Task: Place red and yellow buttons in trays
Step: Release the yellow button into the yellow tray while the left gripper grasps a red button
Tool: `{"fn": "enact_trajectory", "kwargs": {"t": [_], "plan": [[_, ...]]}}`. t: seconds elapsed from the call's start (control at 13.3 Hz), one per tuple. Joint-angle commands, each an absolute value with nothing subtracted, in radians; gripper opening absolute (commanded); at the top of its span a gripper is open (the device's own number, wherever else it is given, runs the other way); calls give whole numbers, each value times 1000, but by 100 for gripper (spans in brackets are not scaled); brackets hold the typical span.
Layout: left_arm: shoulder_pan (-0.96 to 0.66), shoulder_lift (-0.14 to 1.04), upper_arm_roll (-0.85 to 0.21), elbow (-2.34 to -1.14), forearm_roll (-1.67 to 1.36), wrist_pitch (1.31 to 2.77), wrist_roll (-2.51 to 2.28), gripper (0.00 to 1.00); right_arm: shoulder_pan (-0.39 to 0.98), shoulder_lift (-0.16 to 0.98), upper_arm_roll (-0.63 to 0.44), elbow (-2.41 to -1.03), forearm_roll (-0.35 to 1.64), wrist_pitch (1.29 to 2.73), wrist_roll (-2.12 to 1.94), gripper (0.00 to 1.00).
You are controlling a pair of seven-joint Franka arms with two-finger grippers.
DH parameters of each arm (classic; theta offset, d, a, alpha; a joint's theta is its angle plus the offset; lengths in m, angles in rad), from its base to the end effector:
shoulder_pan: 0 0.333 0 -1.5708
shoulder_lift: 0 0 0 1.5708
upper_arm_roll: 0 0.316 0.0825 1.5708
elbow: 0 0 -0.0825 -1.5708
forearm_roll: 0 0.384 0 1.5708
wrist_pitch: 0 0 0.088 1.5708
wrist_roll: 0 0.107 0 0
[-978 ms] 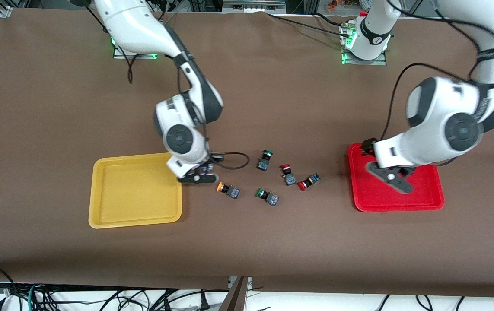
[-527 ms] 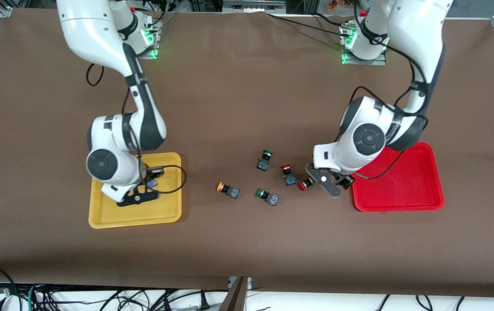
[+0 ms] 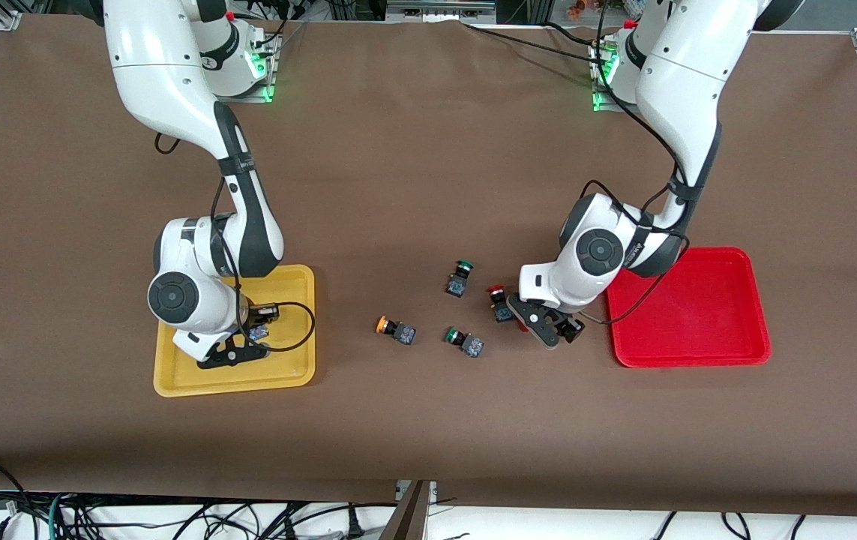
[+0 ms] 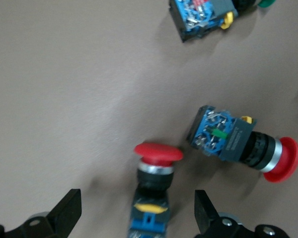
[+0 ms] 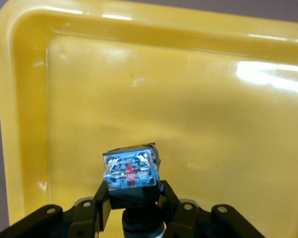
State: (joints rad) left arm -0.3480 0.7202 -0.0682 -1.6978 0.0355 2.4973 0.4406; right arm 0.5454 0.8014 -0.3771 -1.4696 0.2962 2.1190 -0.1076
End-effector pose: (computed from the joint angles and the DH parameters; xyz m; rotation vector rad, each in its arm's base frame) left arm 0.6265 -0.2718 0.1842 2.8307 -1.3078 0.1271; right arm 0.6859 0.1762 0.2180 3.0920 0.3131 -0.1377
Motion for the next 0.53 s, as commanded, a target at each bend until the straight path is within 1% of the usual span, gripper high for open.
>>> {"fn": "enact_trajectory", "kwargs": {"t": [0.0,0.08,0.15,0.23,0.3,0.45], "plan": [[-365,722,-57,-1710,49,2534,456,100,537,825,-373,-1471,330,2177,-114,18],[-365,723,-57,-1710,49,2534,465,68,535,827,-373,-1471,330,2181,-121,49],[-367,724,-57,-1712,48,2534,457,44,534,827,-373,-1467,324,2180,-124,72],[-370,724,-57,-1713,49,2534,459,24,532,821,-374,-1463,321,2177,-141,74],[-370,723,-57,-1715,49,2533,465,7,534,816,-374,-1460,327,2165,-159,74],[-368,713,-57,-1715,49,2522,462,6,548,804,-373,-1439,330,2111,-141,74]]}}
